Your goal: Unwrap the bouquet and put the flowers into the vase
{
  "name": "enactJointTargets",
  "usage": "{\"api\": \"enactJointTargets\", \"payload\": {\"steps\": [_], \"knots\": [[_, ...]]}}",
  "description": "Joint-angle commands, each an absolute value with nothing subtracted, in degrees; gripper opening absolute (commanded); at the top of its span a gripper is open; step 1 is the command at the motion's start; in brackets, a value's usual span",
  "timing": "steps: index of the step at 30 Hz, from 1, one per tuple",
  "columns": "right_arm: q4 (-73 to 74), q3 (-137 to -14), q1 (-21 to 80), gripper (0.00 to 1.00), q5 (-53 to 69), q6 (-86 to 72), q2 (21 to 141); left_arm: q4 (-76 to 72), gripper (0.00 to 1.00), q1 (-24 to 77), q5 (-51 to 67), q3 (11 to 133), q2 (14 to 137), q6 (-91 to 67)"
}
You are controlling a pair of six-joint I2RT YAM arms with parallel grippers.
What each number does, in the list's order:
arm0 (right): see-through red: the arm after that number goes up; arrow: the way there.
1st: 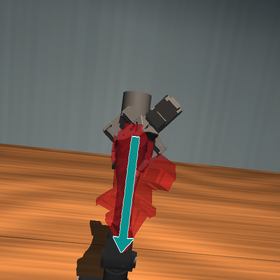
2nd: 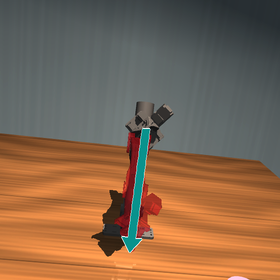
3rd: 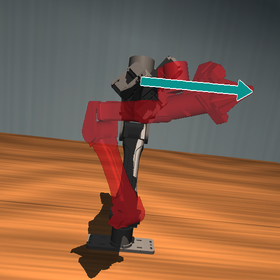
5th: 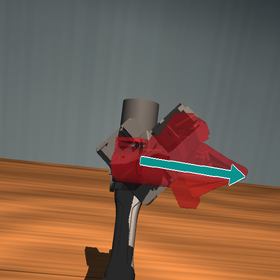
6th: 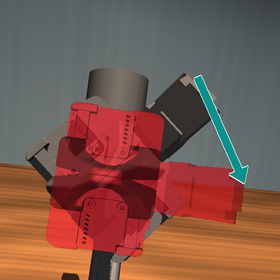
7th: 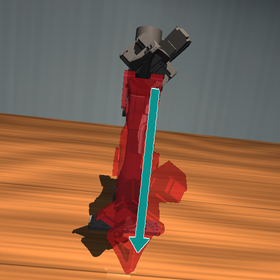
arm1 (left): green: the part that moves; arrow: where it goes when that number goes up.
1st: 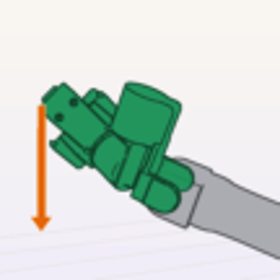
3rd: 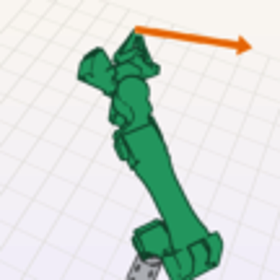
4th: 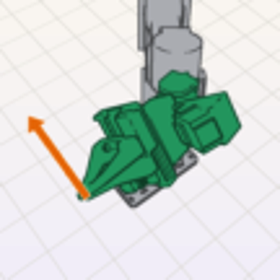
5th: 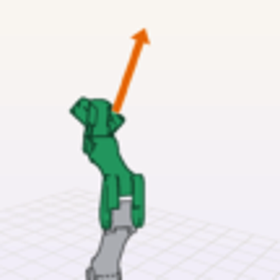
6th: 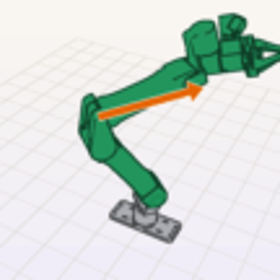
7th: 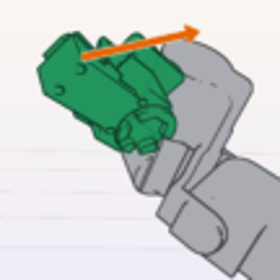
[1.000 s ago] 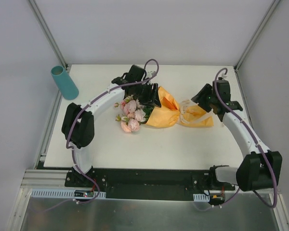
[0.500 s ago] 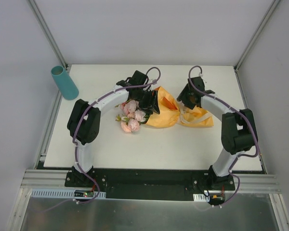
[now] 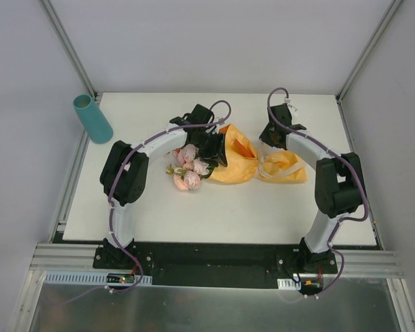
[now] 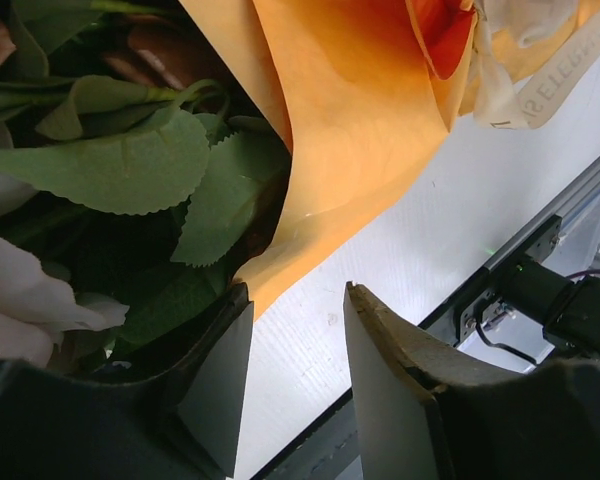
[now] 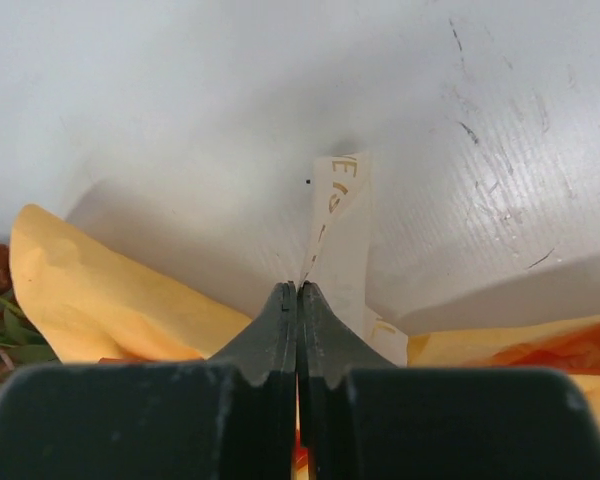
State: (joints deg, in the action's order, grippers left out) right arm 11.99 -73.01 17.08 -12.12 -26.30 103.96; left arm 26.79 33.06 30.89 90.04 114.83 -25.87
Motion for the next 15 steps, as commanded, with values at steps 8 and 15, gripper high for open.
{"api": "enactJointTargets", "payload": {"steps": [8, 15], "knots": [[1.50, -68.12, 17.32, 0.00, -8.79, -20.56, 92.20, 29.44, 0.40, 33.57, 29.01, 91.05, 116.19, -23.82], [0.26, -67.06, 17.23, 0.07, -13.25, -18.02, 90.79, 30.06, 0.39, 33.57, 28.56, 91.23, 116.54, -23.73]]}}
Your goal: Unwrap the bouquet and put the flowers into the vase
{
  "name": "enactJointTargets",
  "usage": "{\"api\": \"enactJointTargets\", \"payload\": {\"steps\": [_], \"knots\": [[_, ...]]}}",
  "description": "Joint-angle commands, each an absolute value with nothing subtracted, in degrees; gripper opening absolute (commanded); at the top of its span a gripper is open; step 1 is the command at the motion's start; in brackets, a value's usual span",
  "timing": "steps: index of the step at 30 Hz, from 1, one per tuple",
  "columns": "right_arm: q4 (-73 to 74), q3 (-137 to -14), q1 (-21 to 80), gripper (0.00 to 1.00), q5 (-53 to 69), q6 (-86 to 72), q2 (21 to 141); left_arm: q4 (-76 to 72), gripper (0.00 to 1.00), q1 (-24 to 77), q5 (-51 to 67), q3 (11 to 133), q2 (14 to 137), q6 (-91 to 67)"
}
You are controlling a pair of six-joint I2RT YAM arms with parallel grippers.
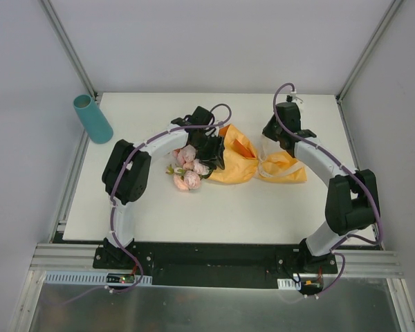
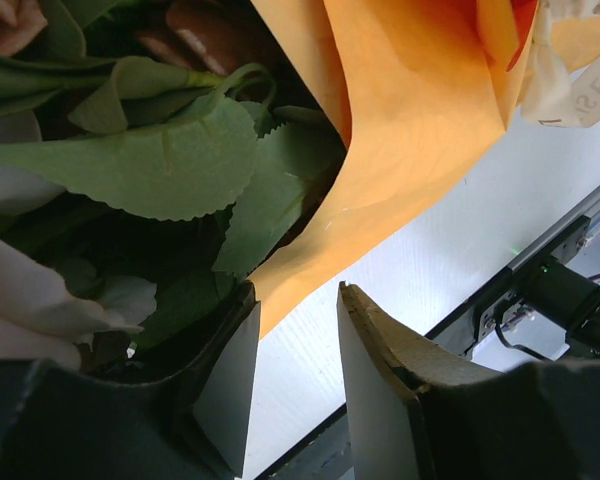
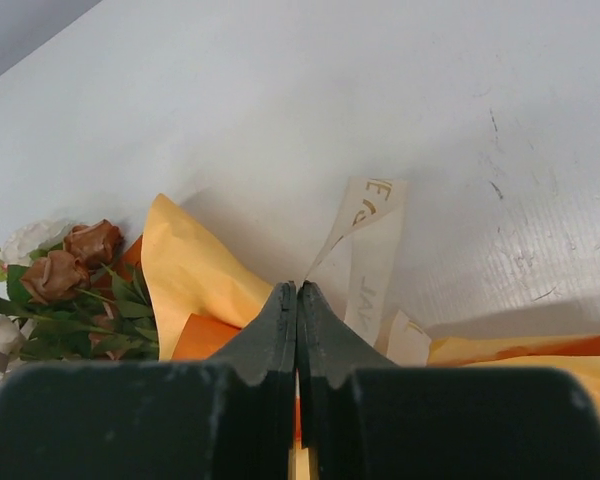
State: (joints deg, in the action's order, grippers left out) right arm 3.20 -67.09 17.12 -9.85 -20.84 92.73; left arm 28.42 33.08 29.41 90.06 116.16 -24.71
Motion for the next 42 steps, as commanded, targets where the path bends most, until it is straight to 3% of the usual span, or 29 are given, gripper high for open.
{"api": "enactJointTargets", "payload": {"steps": [1, 5, 8, 12, 24, 31, 42], "knots": [[1.31, -67.32, 17.14, 0.10, -15.53, -17.50, 91.23, 30.15, 0.39, 33.57, 28.48, 91.32, 116.54, -23.73], [2.20, -66.27, 15.65, 0.13, -20.92, -16.08, 91.41, 30.41, 0.39, 33.57, 28.30, 91.41, 116.37, -23.56], [6.31, -67.76, 14.24, 0.27, -19.69, -16.26, 91.06, 30.50, 0.39, 33.57, 28.21, 91.67, 116.54, -23.64], [15.63, -71.01, 14.68, 0.35, -17.76, -18.10, 88.34, 30.67, 0.39, 33.57, 28.48, 91.76, 116.54, -23.73], [15.03, -62.49, 19.16, 0.36, -1.76, -18.64, 81.21, 30.76, 0.39, 33.57, 28.74, 91.85, 116.28, -23.99], [16.61, -60.56, 19.25, 0.35, -7.37, -21.17, 84.11, 30.76, 0.39, 33.57, 29.79, 92.02, 116.54, -24.26], [8.80, -51.34, 15.30, 0.35, -13.09, -46.31, 80.07, 31.11, 0.40, 33.57, 25.40, 98.86, 112.67, -24.87]]}}
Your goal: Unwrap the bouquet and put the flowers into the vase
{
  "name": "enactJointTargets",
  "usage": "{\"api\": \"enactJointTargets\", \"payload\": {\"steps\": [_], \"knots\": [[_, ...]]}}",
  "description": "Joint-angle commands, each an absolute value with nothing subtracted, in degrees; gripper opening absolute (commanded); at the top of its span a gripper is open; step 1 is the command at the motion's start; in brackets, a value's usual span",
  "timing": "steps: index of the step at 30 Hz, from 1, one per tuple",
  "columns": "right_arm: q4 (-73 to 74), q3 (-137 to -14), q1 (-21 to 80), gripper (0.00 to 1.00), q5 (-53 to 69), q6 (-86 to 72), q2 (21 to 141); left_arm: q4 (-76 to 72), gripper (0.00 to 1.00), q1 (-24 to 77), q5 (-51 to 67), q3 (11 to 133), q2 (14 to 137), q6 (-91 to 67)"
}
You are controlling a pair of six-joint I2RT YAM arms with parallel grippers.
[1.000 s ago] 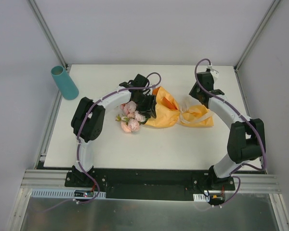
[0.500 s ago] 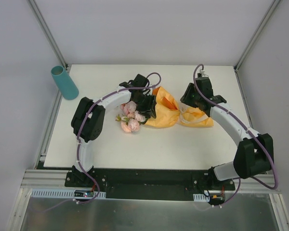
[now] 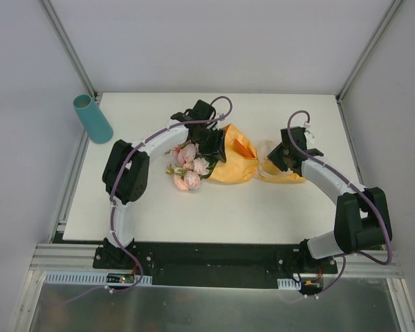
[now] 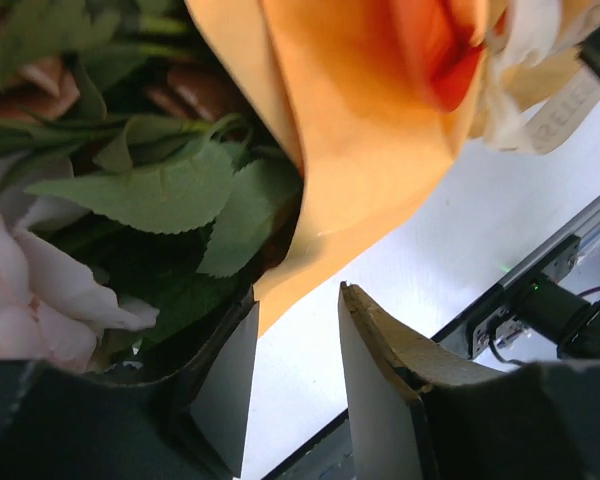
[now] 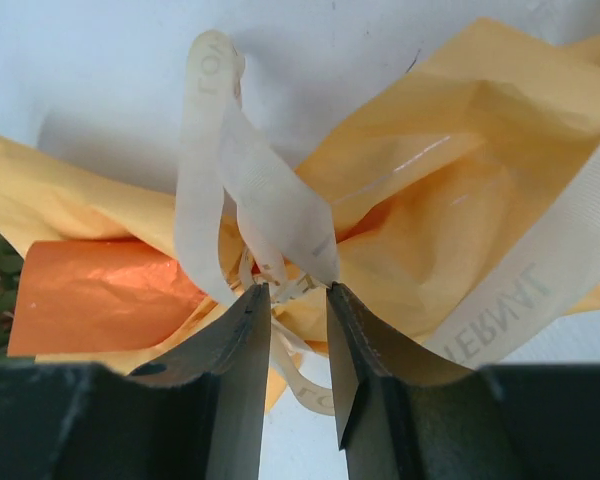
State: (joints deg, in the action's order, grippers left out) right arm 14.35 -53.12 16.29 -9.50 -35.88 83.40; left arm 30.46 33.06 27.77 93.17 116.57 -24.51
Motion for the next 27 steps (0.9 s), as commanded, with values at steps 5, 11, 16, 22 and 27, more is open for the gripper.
{"api": "enactJointTargets", "payload": {"steps": [5, 11, 16, 22, 27], "knots": [[3.26, -50.18, 13.36, 0.39, -9.15, -45.36, 80.33, 31.20, 0.41, 33.66, 25.40, 105.10, 116.10, -26.54], [3.25, -52.99, 11.96, 0.53, -6.16, -36.67, 81.91, 31.20, 0.41, 33.66, 24.17, 109.59, 119.35, -27.16], [5.27, -60.72, 11.60, 0.53, 7.62, -26.73, 87.79, 31.20, 0.41, 33.93, 24.08, 111.01, 120.76, -26.89], [13.52, -69.69, 15.11, 0.52, 4.76, -19.87, 95.70, 31.20, 0.40, 33.93, 20.57, 105.92, 118.57, -26.81], [19.24, -74.09, 17.40, 0.51, -2.37, -17.41, 99.93, 31.11, 0.40, 33.93, 21.97, 101.70, 117.25, -27.51]]}}
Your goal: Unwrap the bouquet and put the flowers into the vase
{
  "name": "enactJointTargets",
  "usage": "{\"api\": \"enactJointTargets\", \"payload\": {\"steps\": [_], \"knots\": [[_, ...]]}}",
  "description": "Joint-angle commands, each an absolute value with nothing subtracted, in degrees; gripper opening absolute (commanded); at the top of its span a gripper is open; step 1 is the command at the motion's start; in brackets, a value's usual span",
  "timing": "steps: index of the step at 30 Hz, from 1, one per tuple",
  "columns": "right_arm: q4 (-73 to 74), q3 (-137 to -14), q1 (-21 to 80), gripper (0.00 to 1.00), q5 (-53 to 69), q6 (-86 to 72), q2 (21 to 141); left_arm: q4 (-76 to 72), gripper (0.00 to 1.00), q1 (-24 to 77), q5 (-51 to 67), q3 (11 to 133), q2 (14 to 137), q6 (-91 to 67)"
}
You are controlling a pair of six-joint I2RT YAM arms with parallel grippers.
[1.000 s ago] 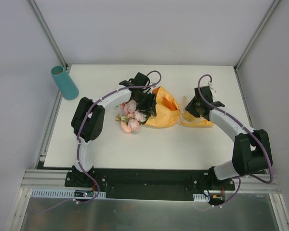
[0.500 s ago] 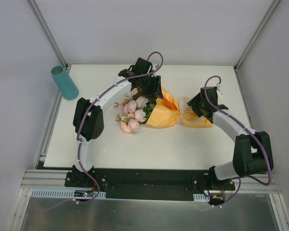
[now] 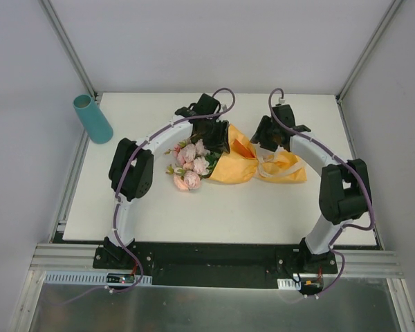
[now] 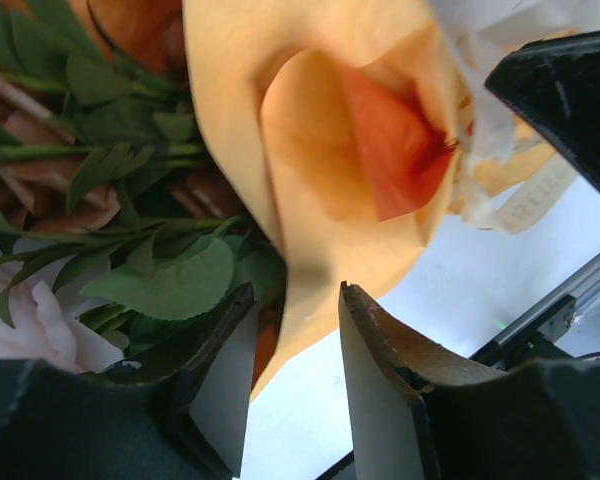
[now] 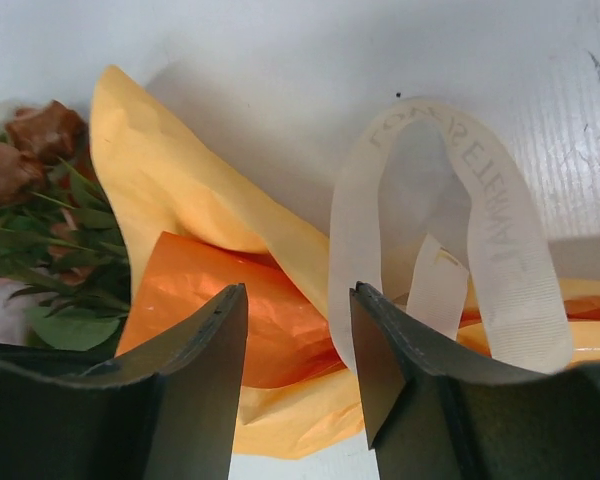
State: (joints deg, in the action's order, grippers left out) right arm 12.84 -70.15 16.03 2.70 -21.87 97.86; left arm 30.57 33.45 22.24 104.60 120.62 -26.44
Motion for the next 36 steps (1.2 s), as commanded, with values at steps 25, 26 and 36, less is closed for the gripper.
{"api": "enactJointTargets", "payload": {"steps": [25, 26, 36], "knots": [[14.16, -60.40, 19.42, 0.16, -24.43, -20.48, 89.31, 27.42, 0.41, 34.10, 23.73, 93.34, 115.84, -28.74], [12.41, -58.99, 19.42, 0.17, -24.17, -20.57, 88.08, 27.51, 0.41, 34.10, 23.56, 93.34, 115.84, -28.83], [13.79, -51.59, 19.34, 0.20, -34.88, -26.71, 81.56, 27.42, 0.40, 34.10, 23.38, 92.73, 114.87, -28.92]]}}
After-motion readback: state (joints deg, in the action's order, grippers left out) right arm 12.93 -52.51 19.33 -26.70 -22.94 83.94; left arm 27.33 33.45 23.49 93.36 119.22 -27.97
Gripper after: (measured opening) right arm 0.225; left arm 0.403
